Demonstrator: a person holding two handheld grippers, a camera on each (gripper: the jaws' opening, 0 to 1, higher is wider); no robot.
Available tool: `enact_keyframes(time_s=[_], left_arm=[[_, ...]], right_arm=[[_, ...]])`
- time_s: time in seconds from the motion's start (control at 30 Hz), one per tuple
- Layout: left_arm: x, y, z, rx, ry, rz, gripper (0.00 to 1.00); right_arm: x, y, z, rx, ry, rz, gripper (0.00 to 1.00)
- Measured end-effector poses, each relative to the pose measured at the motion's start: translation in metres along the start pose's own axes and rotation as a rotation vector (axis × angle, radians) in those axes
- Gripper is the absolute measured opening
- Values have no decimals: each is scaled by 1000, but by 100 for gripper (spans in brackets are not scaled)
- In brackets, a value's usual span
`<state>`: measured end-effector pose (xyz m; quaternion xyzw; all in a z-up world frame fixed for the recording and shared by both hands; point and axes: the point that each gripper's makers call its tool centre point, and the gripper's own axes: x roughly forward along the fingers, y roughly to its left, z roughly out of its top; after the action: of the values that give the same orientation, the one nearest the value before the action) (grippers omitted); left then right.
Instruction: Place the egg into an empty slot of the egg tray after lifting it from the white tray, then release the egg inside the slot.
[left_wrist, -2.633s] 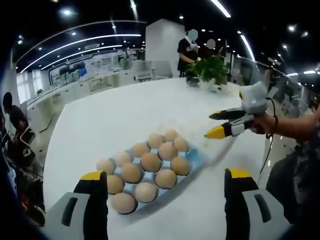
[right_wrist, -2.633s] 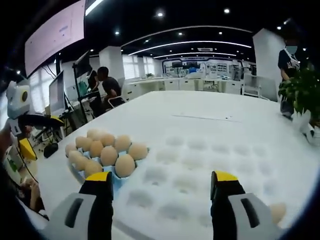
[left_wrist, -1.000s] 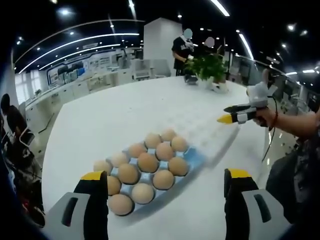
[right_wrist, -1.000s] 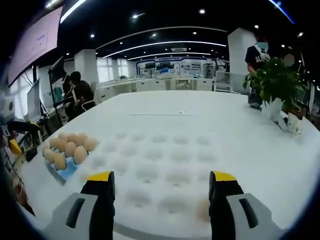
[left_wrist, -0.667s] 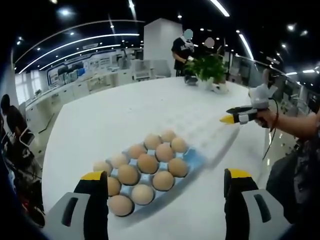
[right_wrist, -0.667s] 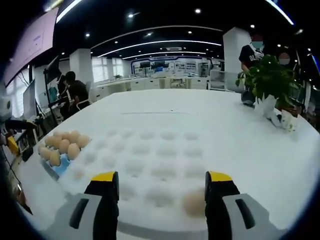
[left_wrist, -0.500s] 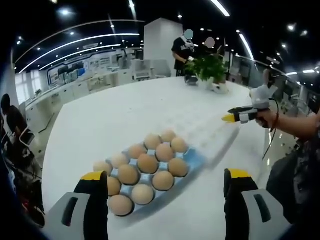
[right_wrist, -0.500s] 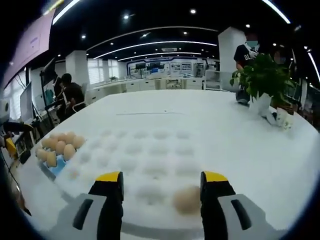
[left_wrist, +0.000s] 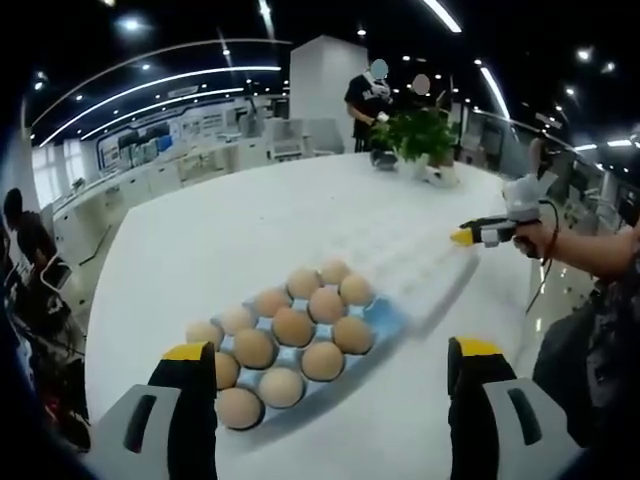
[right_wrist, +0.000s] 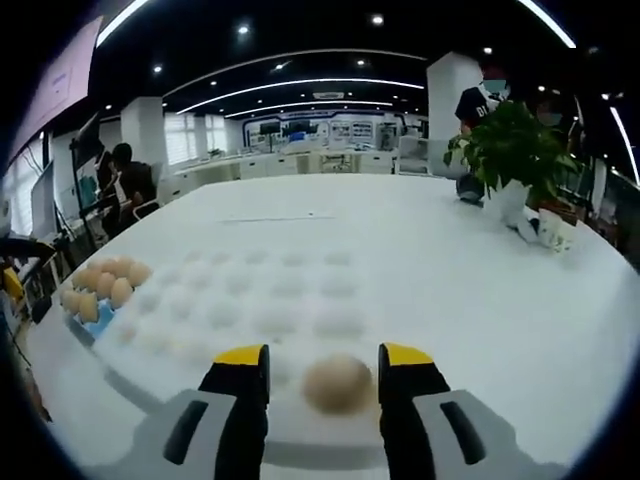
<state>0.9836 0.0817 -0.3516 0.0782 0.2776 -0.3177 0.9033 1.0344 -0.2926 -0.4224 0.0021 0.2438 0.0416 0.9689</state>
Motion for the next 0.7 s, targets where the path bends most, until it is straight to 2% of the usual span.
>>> enact_keyframes(time_s=[0.1, 0.4, 0.47, 0.7], left_arm=[[0, -2, 1, 1, 2, 6, 98], [-3, -2, 1, -9, 3, 28, 98], [-2, -3, 1, -12, 1, 29, 98], [0, -6, 3, -9, 2, 28, 97]], right_arm=[[2, -4, -4, 7, 12, -9, 34], [3, -8, -11, 6, 17, -20, 30], [3, -7, -12, -26, 17, -27, 30], [3, -8, -14, -4, -7, -22, 27]])
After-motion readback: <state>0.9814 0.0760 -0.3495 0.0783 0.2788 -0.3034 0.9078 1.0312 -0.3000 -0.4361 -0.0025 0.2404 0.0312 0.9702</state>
